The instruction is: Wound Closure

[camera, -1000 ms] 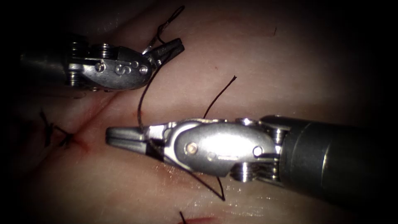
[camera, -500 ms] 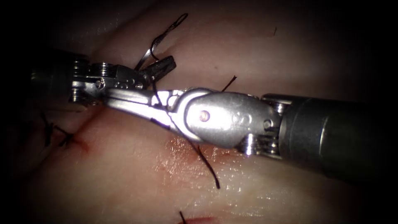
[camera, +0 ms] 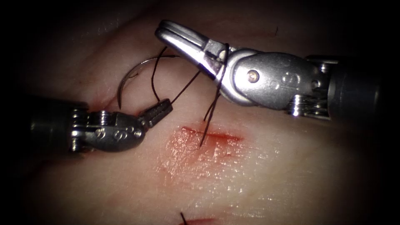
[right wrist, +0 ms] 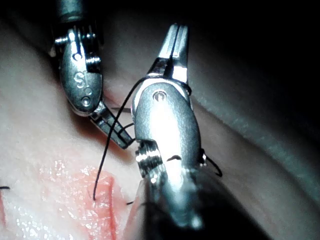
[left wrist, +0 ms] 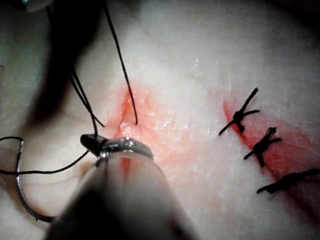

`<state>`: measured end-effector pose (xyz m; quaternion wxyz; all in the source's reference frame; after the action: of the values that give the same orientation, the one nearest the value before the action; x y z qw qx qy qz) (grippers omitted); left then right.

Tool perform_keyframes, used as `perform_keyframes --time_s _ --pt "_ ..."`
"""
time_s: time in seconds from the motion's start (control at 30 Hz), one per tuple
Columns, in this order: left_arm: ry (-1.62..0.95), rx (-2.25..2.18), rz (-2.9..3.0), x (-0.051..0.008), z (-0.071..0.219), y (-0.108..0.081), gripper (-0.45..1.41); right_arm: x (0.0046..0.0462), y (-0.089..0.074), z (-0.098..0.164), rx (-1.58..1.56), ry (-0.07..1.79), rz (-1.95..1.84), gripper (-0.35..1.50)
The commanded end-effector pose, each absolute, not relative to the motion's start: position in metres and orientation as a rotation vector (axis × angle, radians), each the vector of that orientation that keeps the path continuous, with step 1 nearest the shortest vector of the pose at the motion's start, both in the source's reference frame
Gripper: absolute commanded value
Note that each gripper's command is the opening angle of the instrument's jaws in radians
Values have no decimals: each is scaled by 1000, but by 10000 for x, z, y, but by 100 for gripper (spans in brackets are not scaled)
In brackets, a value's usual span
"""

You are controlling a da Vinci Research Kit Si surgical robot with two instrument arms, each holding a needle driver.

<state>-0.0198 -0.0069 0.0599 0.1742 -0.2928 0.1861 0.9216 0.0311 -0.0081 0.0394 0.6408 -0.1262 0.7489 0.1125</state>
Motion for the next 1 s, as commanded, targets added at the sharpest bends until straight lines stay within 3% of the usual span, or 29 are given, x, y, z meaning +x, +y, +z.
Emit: perform_keyframes --time_s 0.03,0.07,0.13,0.3,0.4,1.0 --pt "533 -819 2616 -204 598 -73 -45 317 -72 406 -307 1681 268 24" --pt "540 -808 2631 -203 590 -78 -45 315 -69 416 -298 1628 316 99" --pt "537 -804 2630 -203 584 -80 -45 314 -69 421 -295 1606 318 108" --pt "514 -801 2644 -197 565 -78 -45 308 -86 451 -205 1468 287 106" --pt "538 -819 2626 -192 552 -74 -45 308 -106 477 -156 1351 238 91" --pt "648 -789 2632 -179 499 -62 -45 308 -134 515 -12 1209 184 74"
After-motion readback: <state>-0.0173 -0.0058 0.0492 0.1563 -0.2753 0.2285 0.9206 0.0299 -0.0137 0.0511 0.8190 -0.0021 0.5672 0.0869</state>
